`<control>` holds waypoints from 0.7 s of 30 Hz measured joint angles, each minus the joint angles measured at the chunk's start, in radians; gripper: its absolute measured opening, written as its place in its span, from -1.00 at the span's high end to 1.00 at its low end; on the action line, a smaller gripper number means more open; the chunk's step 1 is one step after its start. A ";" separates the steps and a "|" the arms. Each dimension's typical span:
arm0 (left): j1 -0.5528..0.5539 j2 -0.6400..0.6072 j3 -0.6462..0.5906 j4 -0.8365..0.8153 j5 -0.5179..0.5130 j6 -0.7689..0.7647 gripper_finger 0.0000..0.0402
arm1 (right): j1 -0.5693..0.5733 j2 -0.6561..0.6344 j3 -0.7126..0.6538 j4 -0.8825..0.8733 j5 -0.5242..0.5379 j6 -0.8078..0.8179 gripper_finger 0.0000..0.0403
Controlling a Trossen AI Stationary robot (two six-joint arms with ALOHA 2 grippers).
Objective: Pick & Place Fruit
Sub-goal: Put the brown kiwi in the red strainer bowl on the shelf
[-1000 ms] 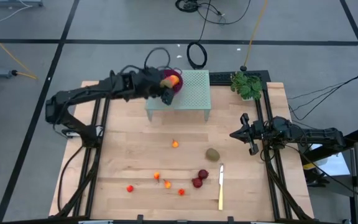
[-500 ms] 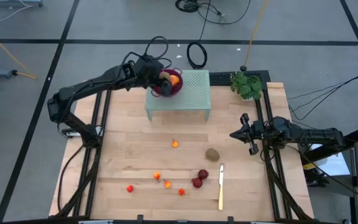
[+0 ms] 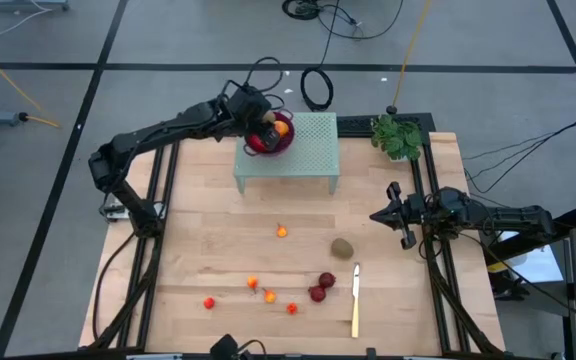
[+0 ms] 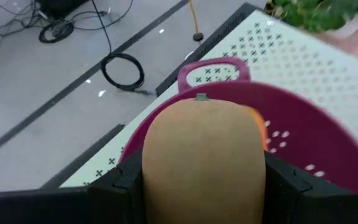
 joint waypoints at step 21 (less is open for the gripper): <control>-0.010 -0.002 0.000 -0.042 -0.057 0.069 0.01 | 0.000 0.000 0.000 0.000 -0.002 -0.011 1.00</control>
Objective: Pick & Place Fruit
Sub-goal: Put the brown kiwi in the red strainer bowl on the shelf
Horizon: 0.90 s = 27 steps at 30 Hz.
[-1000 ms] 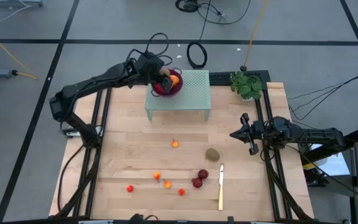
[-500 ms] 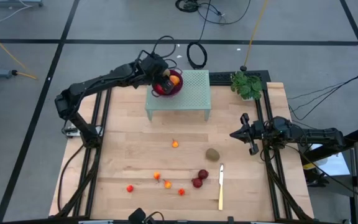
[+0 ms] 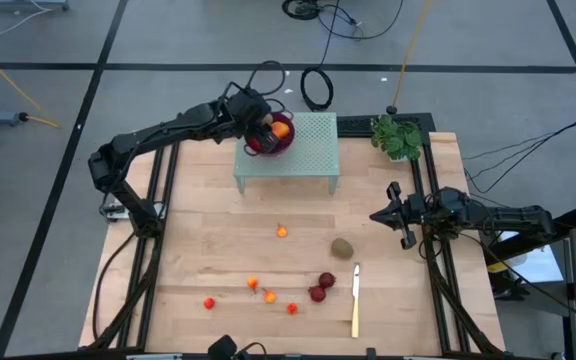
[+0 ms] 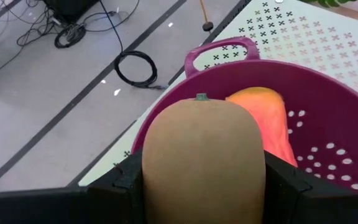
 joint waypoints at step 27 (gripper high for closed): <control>-0.023 0.000 0.000 -0.024 -0.017 0.089 -0.16 | 0.000 0.000 0.000 0.000 0.000 0.002 1.00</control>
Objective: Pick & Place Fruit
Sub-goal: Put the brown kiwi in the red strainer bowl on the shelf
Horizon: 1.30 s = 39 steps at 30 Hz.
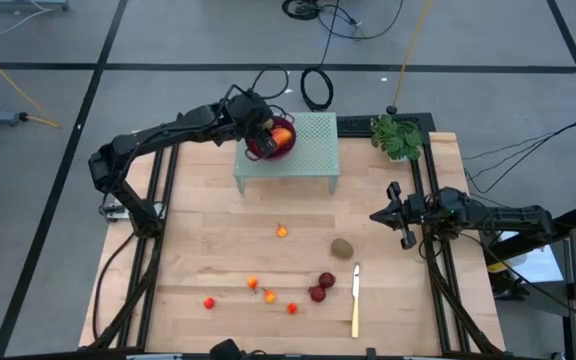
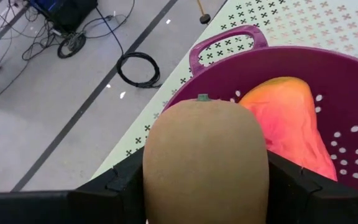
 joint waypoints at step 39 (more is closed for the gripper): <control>-0.020 0.000 0.171 -0.033 -0.005 0.069 -0.55 | 0.000 0.000 0.000 0.000 0.000 -0.002 1.00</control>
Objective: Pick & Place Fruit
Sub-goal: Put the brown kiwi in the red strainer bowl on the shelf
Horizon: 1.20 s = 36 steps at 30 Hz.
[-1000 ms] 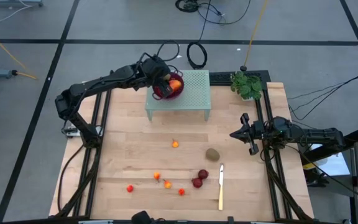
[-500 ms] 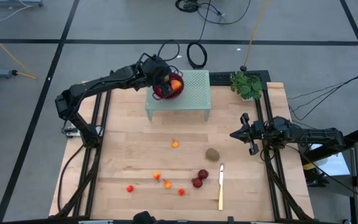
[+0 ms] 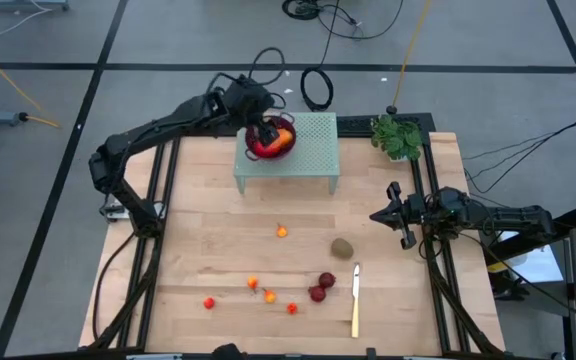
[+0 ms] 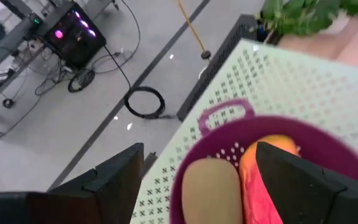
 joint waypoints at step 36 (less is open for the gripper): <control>-0.397 0.000 -0.049 -0.100 0.175 -0.500 0.65 | 0.000 0.000 0.000 0.035 -0.001 0.057 1.00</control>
